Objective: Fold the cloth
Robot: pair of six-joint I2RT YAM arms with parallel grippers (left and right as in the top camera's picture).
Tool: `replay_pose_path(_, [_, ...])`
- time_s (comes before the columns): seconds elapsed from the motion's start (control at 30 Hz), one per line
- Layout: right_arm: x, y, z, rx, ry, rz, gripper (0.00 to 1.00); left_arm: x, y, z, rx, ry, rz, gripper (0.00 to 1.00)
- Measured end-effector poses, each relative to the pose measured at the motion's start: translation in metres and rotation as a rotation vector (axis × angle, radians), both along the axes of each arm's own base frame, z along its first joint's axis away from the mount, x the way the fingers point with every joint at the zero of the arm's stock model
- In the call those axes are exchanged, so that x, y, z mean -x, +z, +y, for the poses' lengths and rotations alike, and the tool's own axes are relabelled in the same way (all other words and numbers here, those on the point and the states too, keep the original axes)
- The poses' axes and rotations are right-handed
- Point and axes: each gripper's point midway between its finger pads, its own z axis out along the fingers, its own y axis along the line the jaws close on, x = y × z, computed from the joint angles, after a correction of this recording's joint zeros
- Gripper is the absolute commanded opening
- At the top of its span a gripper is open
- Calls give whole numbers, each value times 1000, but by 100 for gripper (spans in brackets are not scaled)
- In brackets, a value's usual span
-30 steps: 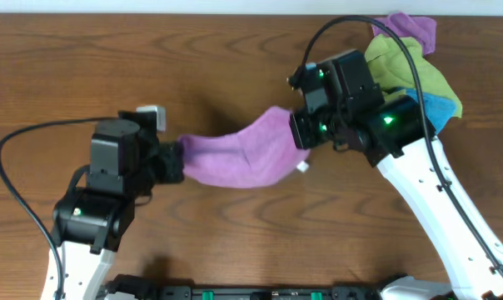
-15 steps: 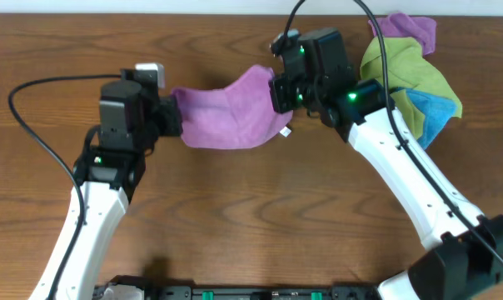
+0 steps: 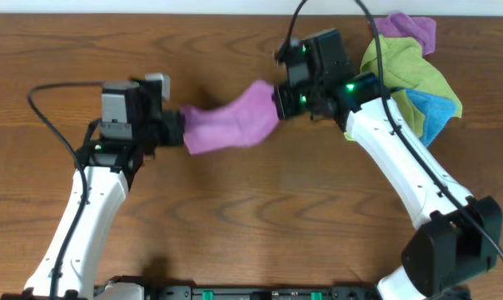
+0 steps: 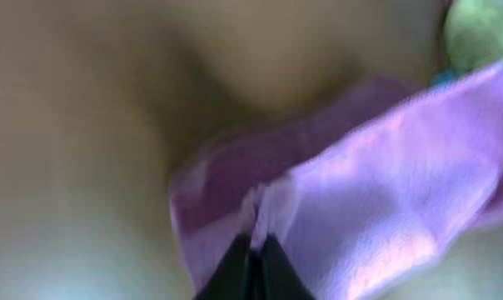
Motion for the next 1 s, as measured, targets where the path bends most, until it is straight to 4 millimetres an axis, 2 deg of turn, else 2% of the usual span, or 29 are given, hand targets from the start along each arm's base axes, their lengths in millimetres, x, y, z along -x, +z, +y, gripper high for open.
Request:
replay_pose_path(0.03, [18,-6,-2,10,15,79,38,20,-7,-2,8,-14,83,5])
replay_pose_path(0.07, [33,-12,-5,23,23,146,47,44,-12,-3,20,-29,169,6])
replay_pose_path(0.1, [44,-14,-7,29,33,195,68,60,-12,-5,27,-42,216,12])
replay_pose_path(0.13, [53,-16,-7,33,40,230,93,71,-9,-6,34,-61,232,34])
replay_pose_path(0.17, [56,-16,-7,32,45,244,98,78,-3,-9,42,-86,224,54])
replay_pose_path(0.2, [60,-16,-7,32,54,255,98,85,3,-11,52,-106,214,62])
replay_pose_path(0.23, [61,-16,-7,31,66,254,98,89,7,-12,57,-122,201,63])
replay_pose_path(0.3, [61,-15,-6,24,79,247,98,95,15,-12,46,-152,166,75])
replay_pose_path(0.33, [60,-14,-5,20,83,241,97,97,16,-11,39,-157,161,75])
replay_pose_path(0.43, [53,-12,-3,12,96,201,86,102,12,-7,5,-159,174,72])
replay_pose_path(0.5, [47,-12,-3,18,99,172,45,101,10,-3,-20,-150,173,67])
replay_pose_path(0.53, [44,-12,-3,23,97,157,15,100,9,0,-36,-142,171,65])
replay_pose_path(0.57, [41,-11,-3,26,94,144,1,98,8,3,-54,-135,165,60])
replay_pose_path(0.67, [29,-10,-5,46,76,88,1,84,5,13,-116,-104,130,56])
replay_pose_path(0.73, [20,-8,-5,52,68,47,1,67,3,15,-133,-88,93,42])
replay_pose_path(0.8, [14,-7,-6,61,66,19,1,50,-4,16,-145,-84,72,22])
replay_pose_path(0.83, [13,-7,-6,65,66,12,1,44,-10,16,-150,-79,73,15])
replay_pose_path(0.87, [12,-9,-7,72,66,11,1,35,-24,17,-160,-80,95,6])
replay_pose_path(0.93, [11,-18,-6,82,68,32,1,28,-44,17,-164,-85,133,6])
replay_pose_path(1.0, [12,-36,-5,95,74,80,1,28,-63,17,-163,-90,192,6])
